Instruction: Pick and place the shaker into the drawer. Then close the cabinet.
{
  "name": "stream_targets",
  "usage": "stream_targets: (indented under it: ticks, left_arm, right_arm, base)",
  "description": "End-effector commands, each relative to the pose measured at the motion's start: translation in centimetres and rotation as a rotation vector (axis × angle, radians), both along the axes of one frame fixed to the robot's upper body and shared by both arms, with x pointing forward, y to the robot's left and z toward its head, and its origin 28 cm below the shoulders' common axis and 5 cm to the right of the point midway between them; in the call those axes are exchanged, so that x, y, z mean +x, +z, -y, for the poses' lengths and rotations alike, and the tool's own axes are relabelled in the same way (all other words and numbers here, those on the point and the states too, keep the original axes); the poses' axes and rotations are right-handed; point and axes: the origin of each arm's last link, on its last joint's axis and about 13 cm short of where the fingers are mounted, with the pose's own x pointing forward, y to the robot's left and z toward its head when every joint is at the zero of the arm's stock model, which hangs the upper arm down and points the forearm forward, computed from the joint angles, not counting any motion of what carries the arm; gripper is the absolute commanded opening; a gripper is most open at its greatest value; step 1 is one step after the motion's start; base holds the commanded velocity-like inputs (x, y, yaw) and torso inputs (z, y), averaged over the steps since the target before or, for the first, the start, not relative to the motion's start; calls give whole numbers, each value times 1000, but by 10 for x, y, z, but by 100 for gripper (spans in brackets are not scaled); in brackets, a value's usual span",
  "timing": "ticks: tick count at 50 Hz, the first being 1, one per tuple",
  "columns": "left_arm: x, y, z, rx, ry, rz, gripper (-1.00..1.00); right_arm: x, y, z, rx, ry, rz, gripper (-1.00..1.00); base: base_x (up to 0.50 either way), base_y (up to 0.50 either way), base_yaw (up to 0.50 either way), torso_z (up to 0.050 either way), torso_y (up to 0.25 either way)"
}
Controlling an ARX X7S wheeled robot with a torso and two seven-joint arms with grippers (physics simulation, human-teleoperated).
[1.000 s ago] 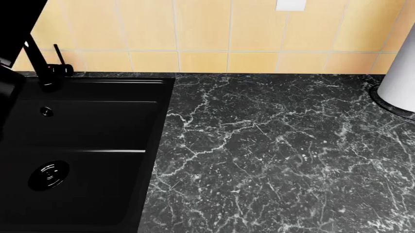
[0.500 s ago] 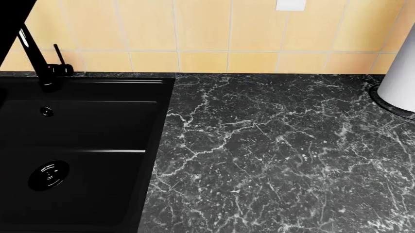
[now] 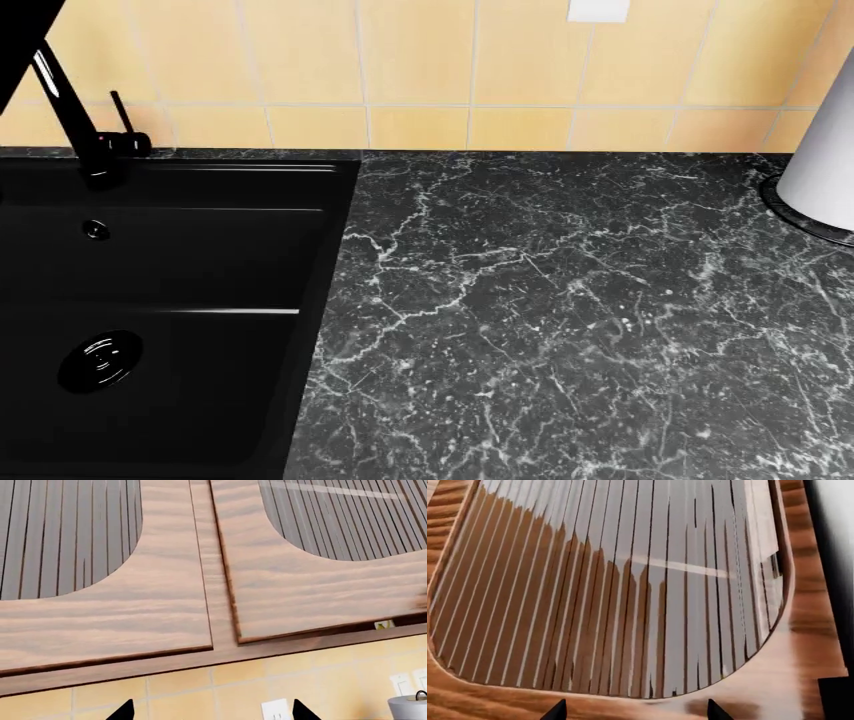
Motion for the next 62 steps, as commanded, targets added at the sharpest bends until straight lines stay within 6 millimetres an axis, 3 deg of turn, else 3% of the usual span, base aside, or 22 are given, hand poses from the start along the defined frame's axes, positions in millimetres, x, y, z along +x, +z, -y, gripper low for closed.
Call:
stream_targets:
  ticks: [1,12,19,29,40,48,55,62]
  left_arm:
    - [-1,-2,-2,-6,5,-8,100]
    - [4,-6,-3,-3,22,-22,100]
    - [7,-8,-1,1,31,-32,100]
    - [10,-14,-3,-10,43,-47,100]
    - [10,-20,-10,-25,70,-65,100]
    - [10,-24,-14,-29,83,-73,100]
    - [15,-25,-16,-39,91,-83,100]
    - [19,-26,-11,-43,68,-83,100]
  right_arm:
    - [41,0,18,73,-17,-107,100]
    - [97,-38,34,153,-6,-280,100]
    - [122,-44,39,154,-7,-326,100]
    - [140,-33,45,148,-32,-330,100]
    - [160,14,22,93,60,-300,100]
    - [183,23,13,62,61,-320,100]
    - [174,22,12,71,65,-291,100]
    - [124,22,-4,79,100,-202,100]
  base:
    - [0,0,0,0,0]
    - [0,0,0,0,0]
    - [0,0,0,0,0]
    - [0,0,0,0,0]
    - [1,0,1,0,0]
    - [16,0,8,3,0]
    - [22,0,17,6,0]
    - [17,0,14,4,0]
